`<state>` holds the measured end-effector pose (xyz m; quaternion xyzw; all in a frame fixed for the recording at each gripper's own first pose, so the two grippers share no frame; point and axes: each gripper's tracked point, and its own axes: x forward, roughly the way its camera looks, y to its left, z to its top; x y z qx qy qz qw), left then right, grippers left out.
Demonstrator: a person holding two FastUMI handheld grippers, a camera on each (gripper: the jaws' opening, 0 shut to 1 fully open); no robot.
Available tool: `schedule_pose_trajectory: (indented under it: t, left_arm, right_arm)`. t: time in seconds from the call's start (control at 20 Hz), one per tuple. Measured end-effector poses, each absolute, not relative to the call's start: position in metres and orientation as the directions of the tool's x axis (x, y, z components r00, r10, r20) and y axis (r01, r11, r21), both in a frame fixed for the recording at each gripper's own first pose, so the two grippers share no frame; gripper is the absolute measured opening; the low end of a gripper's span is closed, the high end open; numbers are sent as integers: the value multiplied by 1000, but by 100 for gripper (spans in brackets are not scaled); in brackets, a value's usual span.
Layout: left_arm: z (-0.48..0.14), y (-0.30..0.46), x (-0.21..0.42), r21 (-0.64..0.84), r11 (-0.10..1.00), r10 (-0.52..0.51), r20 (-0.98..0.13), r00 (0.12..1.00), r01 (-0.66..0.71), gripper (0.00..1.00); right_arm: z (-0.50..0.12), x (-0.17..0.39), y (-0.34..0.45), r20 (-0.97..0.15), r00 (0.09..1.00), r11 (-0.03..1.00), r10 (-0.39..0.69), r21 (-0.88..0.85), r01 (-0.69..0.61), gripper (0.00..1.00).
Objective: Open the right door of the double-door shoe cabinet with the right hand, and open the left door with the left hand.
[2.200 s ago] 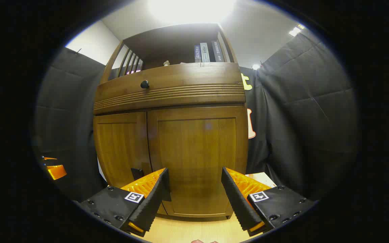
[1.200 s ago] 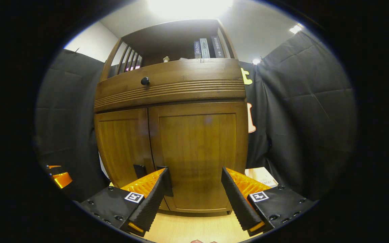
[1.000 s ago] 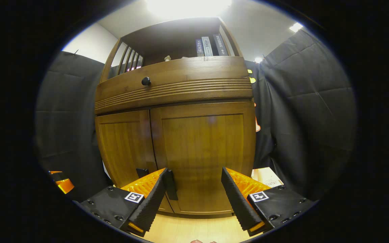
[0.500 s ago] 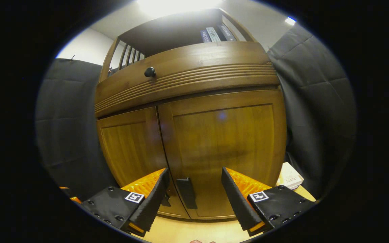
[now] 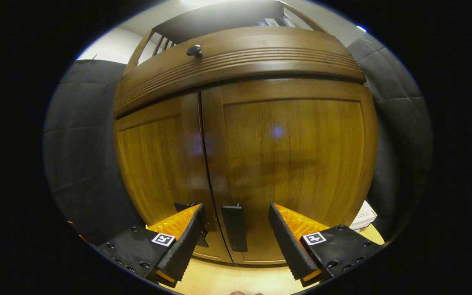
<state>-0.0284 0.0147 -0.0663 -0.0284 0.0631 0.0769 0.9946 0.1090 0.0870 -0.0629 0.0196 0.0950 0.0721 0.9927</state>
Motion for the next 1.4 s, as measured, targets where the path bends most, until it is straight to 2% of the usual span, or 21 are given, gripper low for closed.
schedule_pose_trajectory:
  t: [0.25,0.35,0.45,0.55,0.8,0.85,0.9,0.95,1.15,1.3,1.4]
  left_arm:
    - [-67,17,-30,-45,979,192,-146,970,-201,99]
    - [-66,16,-31,-42,978,195,-146,970,-203,99]
    - [-63,16,-32,-38,978,199,-137,970,-206,99]
    - [-59,16,-33,-27,977,208,-131,969,-214,99]
    - [-61,15,-34,-25,976,213,-138,967,-218,99]
    - [-61,15,-34,-26,976,212,-141,967,-218,99]
    - [-63,15,-34,-29,976,211,-142,967,-218,99]
    - [-64,16,-33,-33,976,210,-144,967,-217,99]
    - [-68,17,-33,-51,976,204,-148,968,-214,99]
    - [-74,16,-33,-69,977,189,-146,971,-201,99]
    - [-74,15,-34,-72,980,177,-141,974,-188,99]
  right_arm:
    - [-91,125,88,-250,960,992,126,39,-120,100]
    - [-94,131,92,-277,953,992,124,43,-116,93]
    - [-90,139,92,-302,946,993,119,53,-108,92]
    - [-88,144,97,-302,947,993,112,63,-97,84]
    - [-87,150,112,-299,947,993,117,57,-105,36]
    - [-86,148,111,-290,950,994,112,49,-102,39]
    - [-86,148,111,-286,951,994,112,41,-105,32]
    - [-86,147,112,-280,953,993,116,38,-110,32]
    - [-91,149,112,-282,945,986,168,28,-166,19]
    - [-89,148,113,-315,922,974,223,44,-221,5]
    - [-88,146,113,-319,921,974,223,26,-226,4]
